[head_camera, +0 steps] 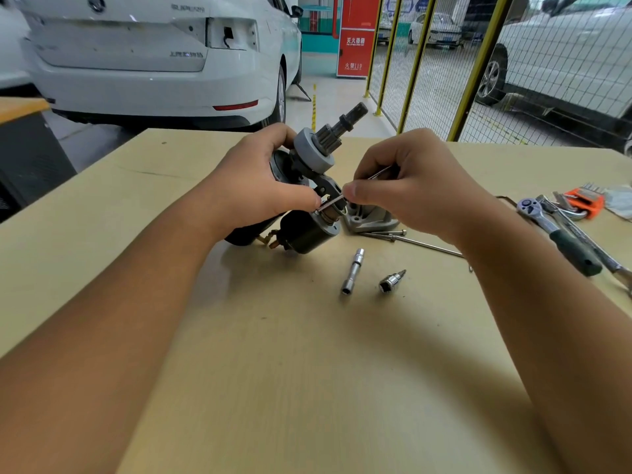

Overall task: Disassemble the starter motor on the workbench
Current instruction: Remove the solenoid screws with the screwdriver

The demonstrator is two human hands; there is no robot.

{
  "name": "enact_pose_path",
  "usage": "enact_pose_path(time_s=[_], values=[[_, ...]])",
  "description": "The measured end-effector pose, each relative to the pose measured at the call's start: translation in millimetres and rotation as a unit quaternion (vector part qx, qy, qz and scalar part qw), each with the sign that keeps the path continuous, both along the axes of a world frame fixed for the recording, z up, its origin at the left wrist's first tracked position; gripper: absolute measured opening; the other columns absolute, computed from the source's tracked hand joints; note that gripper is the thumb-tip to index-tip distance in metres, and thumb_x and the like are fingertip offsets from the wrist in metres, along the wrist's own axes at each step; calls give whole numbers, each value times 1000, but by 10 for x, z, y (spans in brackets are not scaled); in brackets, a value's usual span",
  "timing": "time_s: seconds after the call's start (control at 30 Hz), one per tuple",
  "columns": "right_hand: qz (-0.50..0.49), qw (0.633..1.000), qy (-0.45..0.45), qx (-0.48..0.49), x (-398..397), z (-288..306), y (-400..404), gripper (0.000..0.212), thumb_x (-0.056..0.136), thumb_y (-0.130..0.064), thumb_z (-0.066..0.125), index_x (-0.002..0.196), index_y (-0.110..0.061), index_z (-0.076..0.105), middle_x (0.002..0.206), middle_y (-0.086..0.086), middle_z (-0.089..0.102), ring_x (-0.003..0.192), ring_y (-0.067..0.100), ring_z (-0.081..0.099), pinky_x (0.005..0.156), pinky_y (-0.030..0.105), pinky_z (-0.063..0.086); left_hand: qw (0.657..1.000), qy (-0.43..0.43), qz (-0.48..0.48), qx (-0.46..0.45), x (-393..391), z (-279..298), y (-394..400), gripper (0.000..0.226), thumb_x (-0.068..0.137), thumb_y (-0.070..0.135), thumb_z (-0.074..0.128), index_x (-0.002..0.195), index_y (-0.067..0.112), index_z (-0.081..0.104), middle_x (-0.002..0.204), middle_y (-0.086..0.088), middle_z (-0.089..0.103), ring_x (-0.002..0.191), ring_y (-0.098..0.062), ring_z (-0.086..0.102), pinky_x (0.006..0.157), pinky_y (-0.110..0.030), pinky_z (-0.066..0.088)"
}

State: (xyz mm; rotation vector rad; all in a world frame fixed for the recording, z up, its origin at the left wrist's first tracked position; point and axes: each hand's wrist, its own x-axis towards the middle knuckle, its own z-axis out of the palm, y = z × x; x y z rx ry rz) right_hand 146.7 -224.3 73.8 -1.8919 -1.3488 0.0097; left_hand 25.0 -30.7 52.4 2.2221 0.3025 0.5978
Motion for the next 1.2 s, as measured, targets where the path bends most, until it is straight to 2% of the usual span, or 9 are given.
enact_pose_path(time_s=[0.1, 0.27, 0.4, 0.57, 0.7, 0.77, 0.87, 1.1, 1.2], values=[[-2, 999, -19, -28, -6, 42, 4, 10, 85, -21, 78, 79, -12, 75, 73, 9, 68, 71, 29, 62, 62, 40, 51, 1000, 1, -2, 4, -2, 2, -6, 52, 58, 38, 84, 106, 40, 64, 94, 11, 75, 89, -13, 72, 90, -45, 60], [6, 991, -115, -73, -27, 156, 16, 9, 85, -22, 78, 81, -14, 74, 71, -4, 64, 68, 12, 57, 54, 17, 40, 1000, 3, -8, 9, 5, 2, 5, 52, 60, 36, 84, 108, 41, 63, 95, 13, 75, 90, -10, 71, 90, -42, 59], [11, 981, -161, -105, -29, 241, 37, 8, 86, -24, 77, 83, -17, 74, 70, -12, 61, 67, 1, 55, 53, 9, 37, 1000, -2, -14, 16, 20, -8, 25, 56, 62, 36, 83, 112, 43, 58, 95, 21, 71, 87, -4, 67, 84, -34, 56], [-22, 991, -89, -100, -51, 242, 87, 7, 83, -25, 79, 81, -19, 78, 67, -10, 64, 58, -3, 53, 48, 7, 37, 998, -34, -18, 47, 1, -59, 27, 57, 65, 37, 80, 116, 45, 55, 99, 15, 68, 91, -7, 66, 80, -28, 54], [-57, 993, -73, -77, -69, 190, 102, 8, 82, -24, 79, 76, -19, 77, 64, -9, 62, 55, -6, 52, 45, 6, 36, 996, -59, 7, 71, 37, -125, 9, 50, 66, 42, 75, 111, 49, 54, 95, 16, 69, 89, -2, 64, 68, -7, 47], [-73, 992, -74, -68, -65, 167, 100, 10, 82, -24, 79, 74, -19, 76, 63, -9, 61, 55, -6, 52, 44, 7, 35, 994, -64, 20, 81, 68, -165, 7, 46, 69, 50, 72, 111, 49, 55, 95, 18, 69, 89, -2, 65, 74, -14, 52], [-85, 994, -52, -45, -27, 118, 85, 14, 83, -22, 79, 70, -19, 74, 61, -9, 60, 54, -2, 53, 43, 9, 37, 992, -45, 46, 110, 148, -185, 3, 48, 73, 66, 65, 117, 48, 57, 100, 14, 69, 94, -15, 67, 86, -43, 57], [-35, 999, -22, -26, -25, -31, 5, 12, 83, -20, 79, 72, -18, 73, 66, 1, 64, 61, 16, 59, 55, 31, 44, 982, 34, 55, 180, 215, -110, -11, 50, 73, 84, 50, 102, 45, 57, 90, 14, 65, 86, -17, 62, 81, -45, 54], [-12, 999, -18, -25, -83, -107, 36, 11, 85, -23, 78, 75, -19, 74, 63, -1, 61, 54, 9, 51, 52, 28, 39, 985, 57, 27, 160, 113, -84, 78, 50, 70, 84, 56, 98, 44, 61, 89, 12, 66, 86, -18, 64, 82, -50, 55]])
